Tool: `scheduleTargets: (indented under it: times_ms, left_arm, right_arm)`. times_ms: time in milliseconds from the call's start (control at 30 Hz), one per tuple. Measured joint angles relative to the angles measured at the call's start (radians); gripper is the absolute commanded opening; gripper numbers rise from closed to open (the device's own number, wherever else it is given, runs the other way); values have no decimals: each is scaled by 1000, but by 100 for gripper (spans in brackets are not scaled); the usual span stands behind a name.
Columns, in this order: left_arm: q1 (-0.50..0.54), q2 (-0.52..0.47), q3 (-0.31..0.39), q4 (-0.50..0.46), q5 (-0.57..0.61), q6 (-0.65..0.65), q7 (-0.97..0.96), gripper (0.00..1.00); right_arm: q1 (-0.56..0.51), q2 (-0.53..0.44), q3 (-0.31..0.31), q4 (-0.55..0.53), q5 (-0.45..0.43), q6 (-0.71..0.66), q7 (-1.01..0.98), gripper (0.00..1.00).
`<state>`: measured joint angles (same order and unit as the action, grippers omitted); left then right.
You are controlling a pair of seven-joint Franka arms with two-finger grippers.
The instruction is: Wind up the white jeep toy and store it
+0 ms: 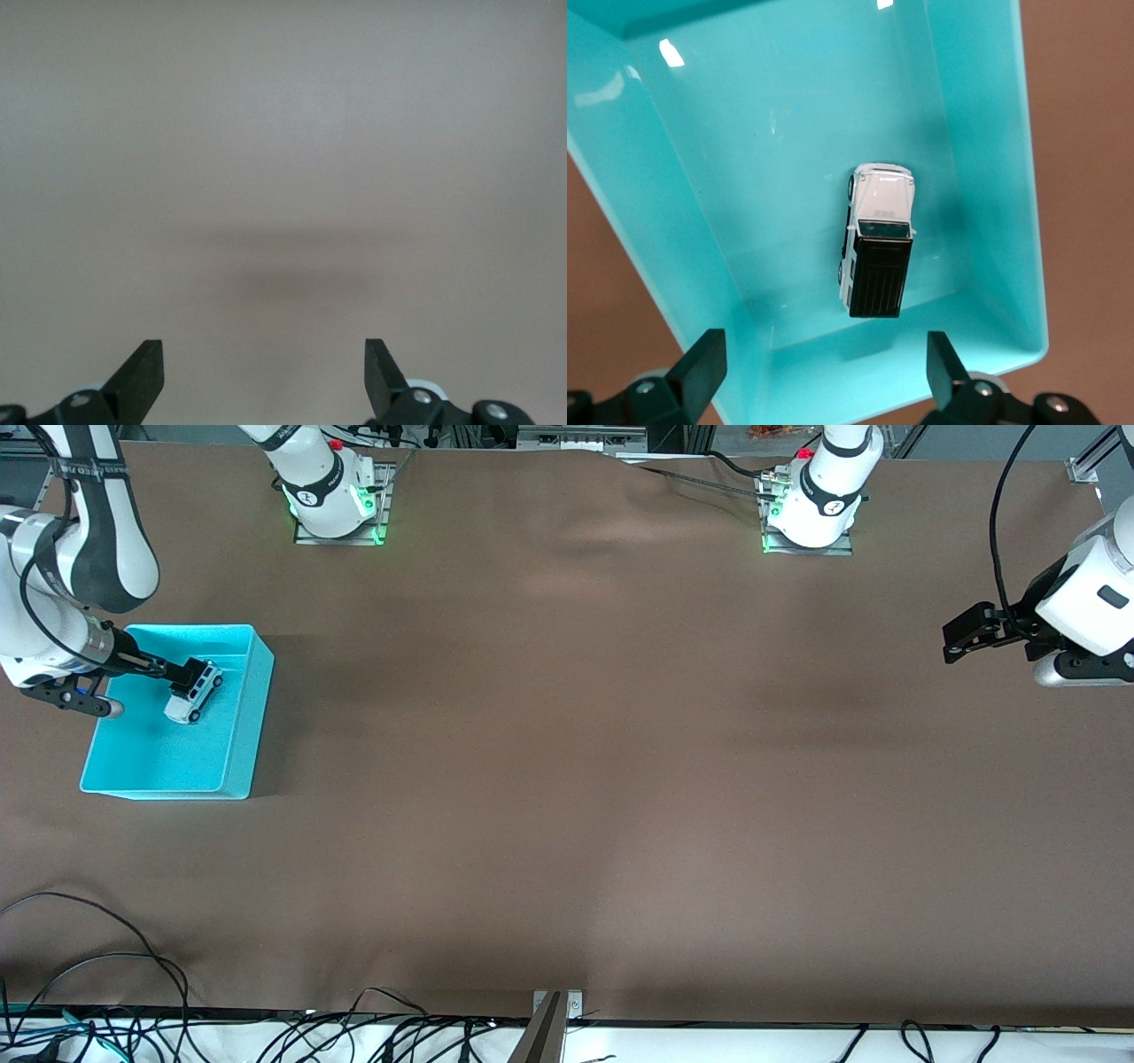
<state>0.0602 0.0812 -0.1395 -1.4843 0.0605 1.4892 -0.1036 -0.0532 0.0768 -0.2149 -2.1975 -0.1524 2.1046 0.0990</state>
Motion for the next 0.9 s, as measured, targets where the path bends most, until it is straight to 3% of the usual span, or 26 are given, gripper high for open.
scheduleTargets:
  times_ms: [400,900]
  left_arm:
    - [0,0,0,0,0,0,0,100]
    - [0,0,0,0,0,0,0,100]
  right_arm:
    - [2,-92,20,0,11,-14,0,100]
    - [4,-240,77,40,201,-119,-9,100]
